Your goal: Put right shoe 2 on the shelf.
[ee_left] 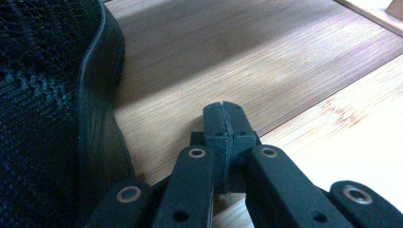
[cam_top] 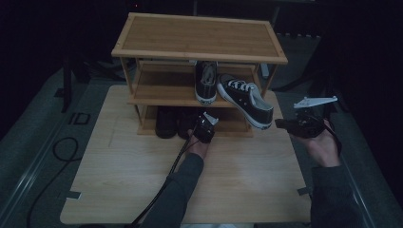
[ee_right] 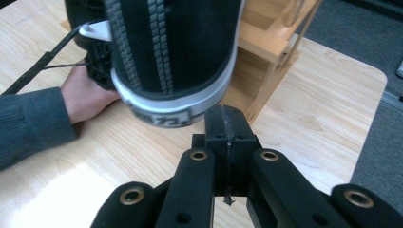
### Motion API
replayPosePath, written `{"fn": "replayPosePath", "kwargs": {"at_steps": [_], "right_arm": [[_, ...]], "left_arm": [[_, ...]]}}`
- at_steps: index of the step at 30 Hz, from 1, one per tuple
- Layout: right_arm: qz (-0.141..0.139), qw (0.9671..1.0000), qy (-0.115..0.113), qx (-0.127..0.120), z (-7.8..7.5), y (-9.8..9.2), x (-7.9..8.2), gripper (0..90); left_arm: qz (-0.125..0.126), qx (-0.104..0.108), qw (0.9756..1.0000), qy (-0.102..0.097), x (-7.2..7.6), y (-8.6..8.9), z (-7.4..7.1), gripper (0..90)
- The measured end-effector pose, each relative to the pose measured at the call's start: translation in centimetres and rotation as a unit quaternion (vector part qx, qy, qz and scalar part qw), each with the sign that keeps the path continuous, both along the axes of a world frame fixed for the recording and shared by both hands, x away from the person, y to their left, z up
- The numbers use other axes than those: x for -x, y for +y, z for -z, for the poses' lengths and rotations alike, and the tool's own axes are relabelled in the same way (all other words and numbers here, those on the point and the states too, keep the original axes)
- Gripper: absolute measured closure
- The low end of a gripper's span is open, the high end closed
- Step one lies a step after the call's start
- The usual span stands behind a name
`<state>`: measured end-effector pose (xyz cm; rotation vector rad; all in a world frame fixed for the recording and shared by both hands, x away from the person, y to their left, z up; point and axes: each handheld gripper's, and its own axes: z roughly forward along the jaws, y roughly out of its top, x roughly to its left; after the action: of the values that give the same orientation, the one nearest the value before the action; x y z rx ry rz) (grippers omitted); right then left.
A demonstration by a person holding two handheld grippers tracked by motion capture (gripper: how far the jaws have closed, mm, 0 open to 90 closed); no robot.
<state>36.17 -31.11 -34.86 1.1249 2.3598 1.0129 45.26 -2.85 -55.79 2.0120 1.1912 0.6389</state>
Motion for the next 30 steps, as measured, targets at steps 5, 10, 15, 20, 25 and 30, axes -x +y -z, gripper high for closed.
{"fn": "replayPosePath", "kwargs": {"at_steps": [5,10,15,20,25,30], "right_arm": [[-0.007,1.0000,-0.005,0.002,0.1,0.3,0.8,90.0],[-0.016,0.9998,-0.007,0.003,0.3,0.7,1.3,90.0],[-0.025,0.9997,-0.006,0.002,0.5,1.2,1.4,90.0],[-0.024,0.9997,-0.008,0.003,0.3,1.2,1.4,90.0],[-0.022,0.9997,-0.012,0.000,0.2,1.3,1.5,90.0],[-0.025,0.9996,-0.015,-0.001,0.0,1.5,1.5,90.0]], "left_arm": [[0.000,0.000,1.0000,0.000,0.0,0.0,0.0,90.0],[-0.001,0.000,1.0000,0.000,0.0,0.0,0.0,90.0],[0.000,0.000,1.0000,0.001,0.0,0.0,0.0,90.0],[-0.001,0.000,1.0000,0.000,0.0,0.0,0.0,90.0],[-0.003,-0.001,1.0000,0.000,0.0,-0.1,0.0,90.0],[-0.003,-0.001,1.0000,0.000,0.0,-0.1,0.0,90.0]]}}
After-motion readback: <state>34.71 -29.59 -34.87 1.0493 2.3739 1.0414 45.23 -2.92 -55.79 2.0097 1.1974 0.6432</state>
